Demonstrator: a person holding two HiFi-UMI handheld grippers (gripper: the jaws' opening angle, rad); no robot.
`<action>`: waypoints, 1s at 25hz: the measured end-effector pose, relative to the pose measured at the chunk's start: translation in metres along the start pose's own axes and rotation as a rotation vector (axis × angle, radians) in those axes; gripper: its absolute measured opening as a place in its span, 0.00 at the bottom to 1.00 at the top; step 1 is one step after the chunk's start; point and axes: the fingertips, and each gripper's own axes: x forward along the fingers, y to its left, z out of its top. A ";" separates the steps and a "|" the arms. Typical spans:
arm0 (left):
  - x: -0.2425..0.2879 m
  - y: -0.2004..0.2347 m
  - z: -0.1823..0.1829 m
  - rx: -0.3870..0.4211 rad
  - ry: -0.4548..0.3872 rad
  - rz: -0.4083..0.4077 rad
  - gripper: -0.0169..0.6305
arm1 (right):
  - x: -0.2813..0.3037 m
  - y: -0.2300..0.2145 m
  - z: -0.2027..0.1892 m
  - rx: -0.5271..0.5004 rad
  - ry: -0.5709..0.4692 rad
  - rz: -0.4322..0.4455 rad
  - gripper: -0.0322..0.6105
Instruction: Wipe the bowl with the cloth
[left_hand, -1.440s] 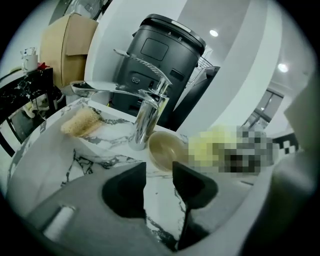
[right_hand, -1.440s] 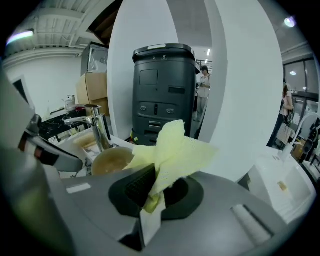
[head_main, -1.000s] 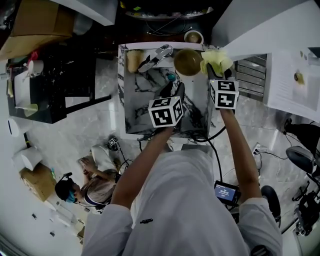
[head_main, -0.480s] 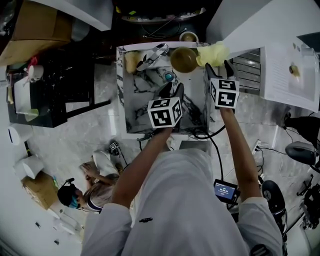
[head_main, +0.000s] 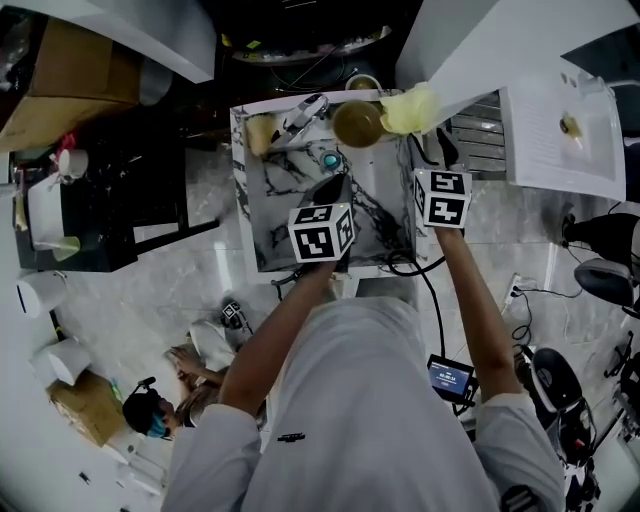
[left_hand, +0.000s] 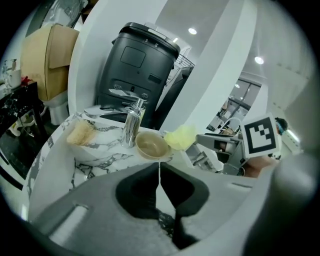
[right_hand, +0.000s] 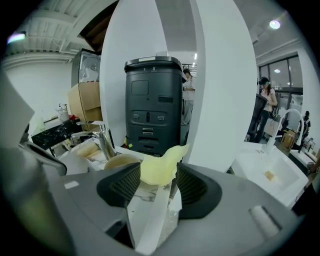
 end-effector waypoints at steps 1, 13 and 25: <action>-0.004 -0.001 0.002 0.013 -0.004 -0.006 0.03 | -0.005 0.004 0.003 0.007 -0.009 0.003 0.42; -0.072 -0.019 0.029 0.148 -0.087 -0.079 0.03 | -0.077 0.061 0.040 -0.008 -0.162 0.074 0.20; -0.145 -0.043 0.051 0.270 -0.201 -0.144 0.03 | -0.158 0.130 0.079 0.023 -0.321 0.171 0.17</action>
